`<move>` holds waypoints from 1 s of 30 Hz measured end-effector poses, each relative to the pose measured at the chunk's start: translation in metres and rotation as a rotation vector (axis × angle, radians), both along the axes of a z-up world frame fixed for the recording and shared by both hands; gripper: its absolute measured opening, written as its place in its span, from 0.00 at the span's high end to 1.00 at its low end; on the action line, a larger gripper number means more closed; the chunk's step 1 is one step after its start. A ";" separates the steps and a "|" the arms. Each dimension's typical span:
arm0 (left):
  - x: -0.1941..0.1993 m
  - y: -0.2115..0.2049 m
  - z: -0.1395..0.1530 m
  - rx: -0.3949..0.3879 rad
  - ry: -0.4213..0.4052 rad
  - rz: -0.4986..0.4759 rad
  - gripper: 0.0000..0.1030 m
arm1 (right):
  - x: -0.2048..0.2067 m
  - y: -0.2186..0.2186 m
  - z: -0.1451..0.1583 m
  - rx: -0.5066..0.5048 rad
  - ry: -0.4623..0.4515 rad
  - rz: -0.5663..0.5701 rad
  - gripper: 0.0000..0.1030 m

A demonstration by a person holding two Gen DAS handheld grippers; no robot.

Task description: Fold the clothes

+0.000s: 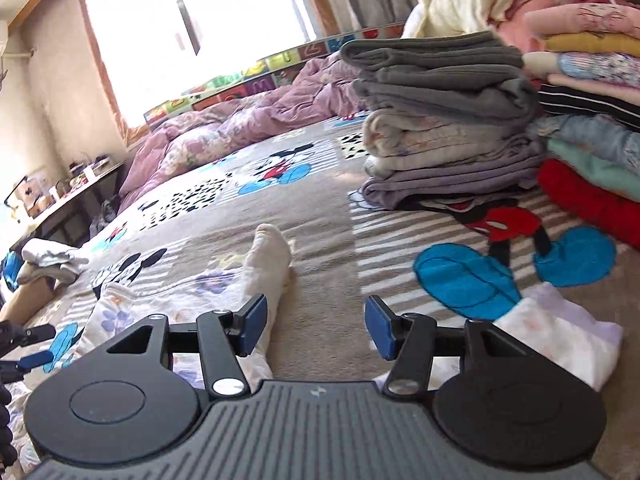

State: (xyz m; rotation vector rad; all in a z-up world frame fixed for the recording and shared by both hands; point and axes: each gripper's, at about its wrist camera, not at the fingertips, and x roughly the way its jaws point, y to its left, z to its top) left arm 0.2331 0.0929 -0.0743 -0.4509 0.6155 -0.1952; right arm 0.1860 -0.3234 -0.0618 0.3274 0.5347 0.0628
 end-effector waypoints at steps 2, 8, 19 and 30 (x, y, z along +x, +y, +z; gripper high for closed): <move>0.018 -0.003 -0.002 0.016 0.023 -0.040 0.29 | 0.025 0.014 0.001 -0.020 0.034 0.049 0.40; 0.074 -0.009 -0.016 0.033 0.108 -0.145 0.29 | 0.098 0.032 -0.013 -0.050 0.154 0.141 0.39; 0.124 -0.004 -0.045 -0.089 0.199 -0.247 0.63 | 0.146 0.018 -0.053 0.161 0.253 0.255 0.79; 0.130 0.016 -0.057 -0.274 0.261 -0.253 0.69 | 0.153 -0.041 -0.092 0.737 0.291 0.215 0.82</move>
